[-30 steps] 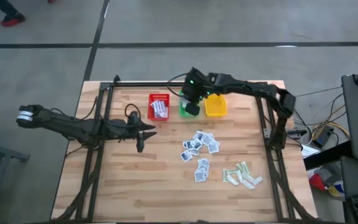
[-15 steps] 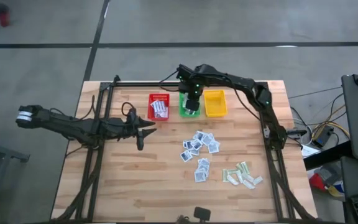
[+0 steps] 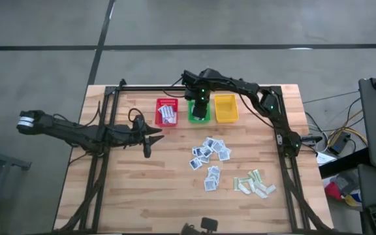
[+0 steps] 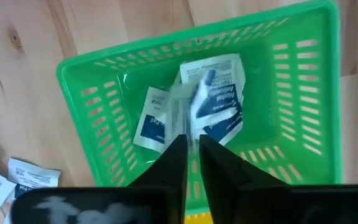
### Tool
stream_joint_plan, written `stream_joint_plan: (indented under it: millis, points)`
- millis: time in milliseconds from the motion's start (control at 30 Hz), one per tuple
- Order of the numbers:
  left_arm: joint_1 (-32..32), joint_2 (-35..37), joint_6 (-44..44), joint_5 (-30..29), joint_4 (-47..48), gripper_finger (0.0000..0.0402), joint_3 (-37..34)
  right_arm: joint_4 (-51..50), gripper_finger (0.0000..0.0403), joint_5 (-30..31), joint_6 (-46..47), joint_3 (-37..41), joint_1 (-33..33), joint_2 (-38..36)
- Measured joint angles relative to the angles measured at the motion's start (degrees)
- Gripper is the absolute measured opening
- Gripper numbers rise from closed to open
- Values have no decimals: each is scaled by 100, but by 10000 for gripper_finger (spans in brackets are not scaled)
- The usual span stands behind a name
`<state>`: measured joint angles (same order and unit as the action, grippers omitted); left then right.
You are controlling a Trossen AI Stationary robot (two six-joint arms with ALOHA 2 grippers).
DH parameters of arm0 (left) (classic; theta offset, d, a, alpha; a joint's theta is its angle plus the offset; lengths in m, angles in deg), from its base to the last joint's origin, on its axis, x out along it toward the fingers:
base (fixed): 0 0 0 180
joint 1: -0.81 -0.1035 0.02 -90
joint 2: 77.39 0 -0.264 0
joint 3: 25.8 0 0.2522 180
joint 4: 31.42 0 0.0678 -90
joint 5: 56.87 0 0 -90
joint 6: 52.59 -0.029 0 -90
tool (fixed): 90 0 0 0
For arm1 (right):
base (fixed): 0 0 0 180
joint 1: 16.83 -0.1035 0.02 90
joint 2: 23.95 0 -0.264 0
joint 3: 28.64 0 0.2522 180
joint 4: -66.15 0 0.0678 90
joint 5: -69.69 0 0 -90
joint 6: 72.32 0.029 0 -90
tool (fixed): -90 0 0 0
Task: Pick & Place First Aid Supplies
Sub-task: Put the alcohol pad into the green basket
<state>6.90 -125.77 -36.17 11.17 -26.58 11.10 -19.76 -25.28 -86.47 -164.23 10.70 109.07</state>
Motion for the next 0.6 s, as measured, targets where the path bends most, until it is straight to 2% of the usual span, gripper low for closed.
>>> stream_joint_plan:
  millis: [300,467,600]
  points:
    - [0,0,1,1,-7,133,-1,-2,87,44,32,9,11,-86]
    - [0,0,1,1,-5,133,-1,-296,70,30,-55,46,-169,-618]
    - [0,0,-1,1,-2,133,-1,-290,49,-9,-184,465,-581,-1324]
